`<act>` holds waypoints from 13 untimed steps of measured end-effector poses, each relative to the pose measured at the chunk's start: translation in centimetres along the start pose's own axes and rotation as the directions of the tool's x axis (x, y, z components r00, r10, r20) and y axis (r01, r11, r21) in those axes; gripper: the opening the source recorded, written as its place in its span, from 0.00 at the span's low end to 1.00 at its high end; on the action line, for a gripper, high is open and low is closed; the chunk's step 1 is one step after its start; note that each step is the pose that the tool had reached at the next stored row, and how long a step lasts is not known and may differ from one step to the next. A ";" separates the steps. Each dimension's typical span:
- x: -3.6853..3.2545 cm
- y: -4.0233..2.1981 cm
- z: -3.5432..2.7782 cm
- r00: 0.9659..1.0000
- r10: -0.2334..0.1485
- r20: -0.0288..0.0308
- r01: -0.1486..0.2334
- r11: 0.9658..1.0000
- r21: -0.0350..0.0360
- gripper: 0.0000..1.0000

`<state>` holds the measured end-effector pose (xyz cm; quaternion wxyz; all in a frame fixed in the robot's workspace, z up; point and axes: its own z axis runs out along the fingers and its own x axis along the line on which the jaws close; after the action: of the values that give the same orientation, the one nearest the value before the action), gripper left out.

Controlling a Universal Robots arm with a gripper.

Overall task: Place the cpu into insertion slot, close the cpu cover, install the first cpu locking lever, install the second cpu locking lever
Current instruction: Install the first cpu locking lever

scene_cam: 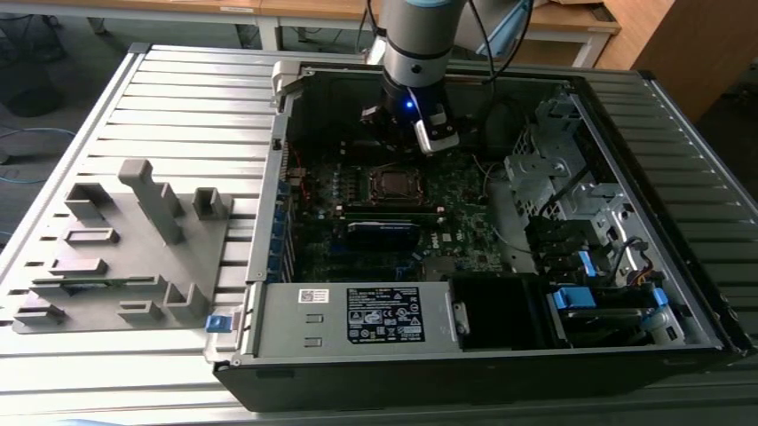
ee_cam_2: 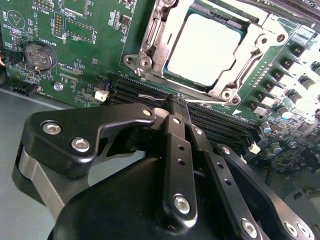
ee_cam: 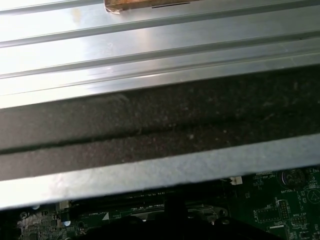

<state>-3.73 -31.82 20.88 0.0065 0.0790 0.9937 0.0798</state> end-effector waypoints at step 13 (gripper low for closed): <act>-0.01 0.02 0.08 0.998 0.069 0.011 -0.069 0.998 0.000 0.11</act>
<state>-3.72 -31.80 20.80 0.0093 0.1135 0.9903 0.0796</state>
